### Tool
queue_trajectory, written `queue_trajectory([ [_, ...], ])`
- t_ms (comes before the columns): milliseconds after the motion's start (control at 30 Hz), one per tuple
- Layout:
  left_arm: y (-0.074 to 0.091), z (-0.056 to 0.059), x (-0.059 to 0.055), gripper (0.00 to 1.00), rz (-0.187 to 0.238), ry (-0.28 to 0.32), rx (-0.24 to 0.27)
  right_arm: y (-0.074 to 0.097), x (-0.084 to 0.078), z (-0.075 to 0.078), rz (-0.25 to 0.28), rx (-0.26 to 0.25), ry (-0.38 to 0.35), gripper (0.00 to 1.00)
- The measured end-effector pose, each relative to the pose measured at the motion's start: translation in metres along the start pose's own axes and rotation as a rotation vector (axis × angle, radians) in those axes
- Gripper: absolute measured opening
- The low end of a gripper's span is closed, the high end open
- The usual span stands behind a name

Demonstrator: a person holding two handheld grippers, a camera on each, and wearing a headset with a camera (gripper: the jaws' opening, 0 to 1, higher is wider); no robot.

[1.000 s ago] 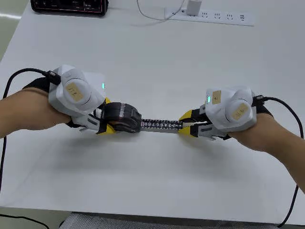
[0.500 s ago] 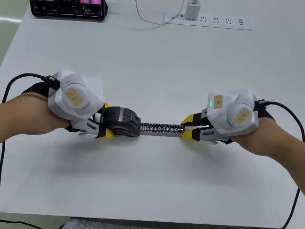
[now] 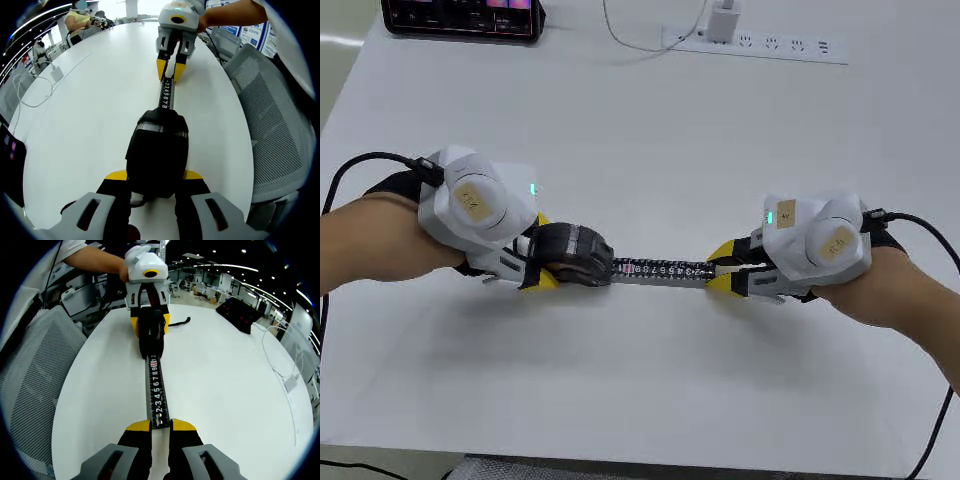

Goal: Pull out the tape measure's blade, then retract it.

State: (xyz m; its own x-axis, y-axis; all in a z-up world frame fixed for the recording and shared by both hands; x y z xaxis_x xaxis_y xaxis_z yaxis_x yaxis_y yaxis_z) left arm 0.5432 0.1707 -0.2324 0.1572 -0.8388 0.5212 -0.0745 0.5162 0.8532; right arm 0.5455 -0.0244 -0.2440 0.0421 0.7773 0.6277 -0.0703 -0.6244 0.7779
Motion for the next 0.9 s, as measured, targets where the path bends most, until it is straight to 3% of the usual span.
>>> queue_trajectory([
  [900, 0.000, 0.000, 0.000, 0.29, -0.003, 0.001, 0.000, 0.020, -0.017, 0.001, -0.042, -0.015, 0.003, 0.07],
])
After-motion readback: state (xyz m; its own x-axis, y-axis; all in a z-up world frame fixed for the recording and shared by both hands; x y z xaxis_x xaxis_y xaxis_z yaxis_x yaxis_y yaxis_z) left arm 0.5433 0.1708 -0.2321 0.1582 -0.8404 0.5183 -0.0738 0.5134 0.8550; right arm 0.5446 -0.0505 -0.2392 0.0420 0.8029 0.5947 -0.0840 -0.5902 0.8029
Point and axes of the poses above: the centre of the closed fingertips' face, and the gripper's own axes: y roughly backward along the fingers, z roughly to its right, x roughly out of its top, the point moved 3 cm from there along y, roughly backward along the fingers, and after that the axes turned 1 degree about -x, right-handed, at the moved point
